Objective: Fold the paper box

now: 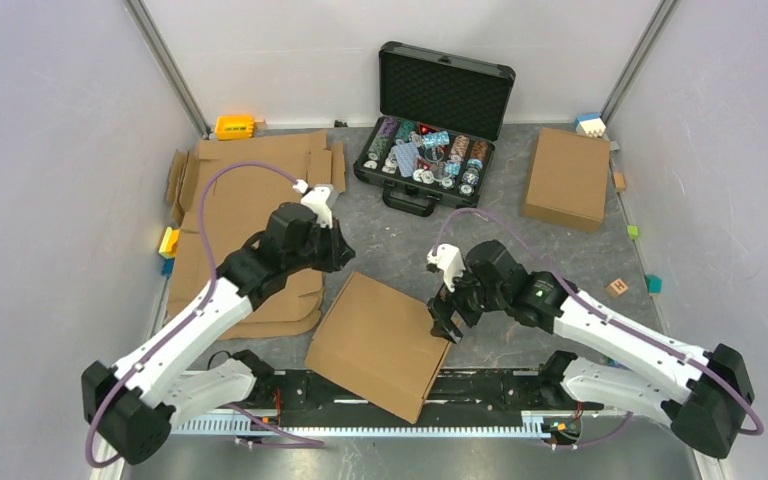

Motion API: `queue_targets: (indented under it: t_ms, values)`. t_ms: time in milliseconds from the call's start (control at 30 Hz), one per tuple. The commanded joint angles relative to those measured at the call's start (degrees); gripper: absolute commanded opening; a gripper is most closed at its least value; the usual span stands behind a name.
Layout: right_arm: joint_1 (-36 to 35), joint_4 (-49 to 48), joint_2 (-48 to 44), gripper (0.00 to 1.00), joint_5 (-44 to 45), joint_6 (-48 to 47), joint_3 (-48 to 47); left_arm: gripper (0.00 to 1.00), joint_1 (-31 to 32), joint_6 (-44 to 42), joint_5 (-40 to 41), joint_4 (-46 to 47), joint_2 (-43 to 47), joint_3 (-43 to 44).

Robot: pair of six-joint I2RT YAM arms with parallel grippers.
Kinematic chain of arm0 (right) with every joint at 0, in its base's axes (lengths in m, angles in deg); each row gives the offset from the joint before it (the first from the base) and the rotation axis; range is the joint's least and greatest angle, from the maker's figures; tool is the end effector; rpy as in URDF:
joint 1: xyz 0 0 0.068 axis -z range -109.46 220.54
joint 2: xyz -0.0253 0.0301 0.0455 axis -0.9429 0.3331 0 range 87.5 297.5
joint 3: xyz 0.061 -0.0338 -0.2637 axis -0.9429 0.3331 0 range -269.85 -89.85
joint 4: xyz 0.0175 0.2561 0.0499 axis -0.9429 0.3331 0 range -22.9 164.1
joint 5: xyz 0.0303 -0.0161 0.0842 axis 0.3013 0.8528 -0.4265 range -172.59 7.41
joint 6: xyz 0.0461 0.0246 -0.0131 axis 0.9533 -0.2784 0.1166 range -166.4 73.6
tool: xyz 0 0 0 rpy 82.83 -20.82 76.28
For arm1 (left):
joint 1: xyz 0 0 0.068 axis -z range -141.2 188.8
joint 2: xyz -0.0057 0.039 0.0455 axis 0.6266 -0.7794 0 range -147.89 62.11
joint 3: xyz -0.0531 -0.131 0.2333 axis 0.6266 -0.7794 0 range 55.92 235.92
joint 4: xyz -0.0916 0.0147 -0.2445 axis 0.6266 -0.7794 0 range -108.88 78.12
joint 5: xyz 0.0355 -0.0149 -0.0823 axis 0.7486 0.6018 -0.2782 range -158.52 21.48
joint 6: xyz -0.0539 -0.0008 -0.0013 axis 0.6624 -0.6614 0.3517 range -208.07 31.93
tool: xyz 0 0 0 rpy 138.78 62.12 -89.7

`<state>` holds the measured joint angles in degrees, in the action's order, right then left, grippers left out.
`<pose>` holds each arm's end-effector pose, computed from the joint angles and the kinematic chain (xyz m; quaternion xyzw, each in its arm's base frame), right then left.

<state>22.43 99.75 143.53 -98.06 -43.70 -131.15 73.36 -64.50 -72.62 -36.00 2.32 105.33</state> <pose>0.1252 0.1538 0.2485 -0.4015 0.8327 0.2678 0.2715 0.1874 -0.1321 0.2945 0.1013 0.8788 -0.2537 0.3913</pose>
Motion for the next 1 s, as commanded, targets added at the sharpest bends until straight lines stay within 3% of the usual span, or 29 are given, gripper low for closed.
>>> queue_targets:
  t_ms: [0,133,367,533,833,967]
  values:
    - [-4.18,-13.33,2.89,0.98,-9.91,0.35,1.92,0.21,-0.03,2.48,0.96,-12.58,6.83,0.37]
    - [-14.67,-12.78,6.76,0.98,-2.59,1.55,-0.86,0.22,0.02,4.62,1.05,-14.79,10.28,-2.14]
    - [-33.05,-9.7,10.27,0.98,24.28,8.45,-5.85,0.27,-0.1,9.87,2.98,-13.1,13.52,-7.48]
    - [-40.16,-6.68,16.61,0.98,30.1,8.6,-9.46,0.28,-0.17,12.07,0.02,-12.38,14.8,-8.91]
    - [-42.92,0.3,23.51,0.98,44.63,10.26,-10.1,0.29,-0.2,12.54,2.34,-13.85,16.6,-8.14]
    - [-33.49,-7.36,20.35,0.92,37.04,7.09,-1.62,0.3,-0.27,12.13,1.86,-12.54,14.73,-8.64]
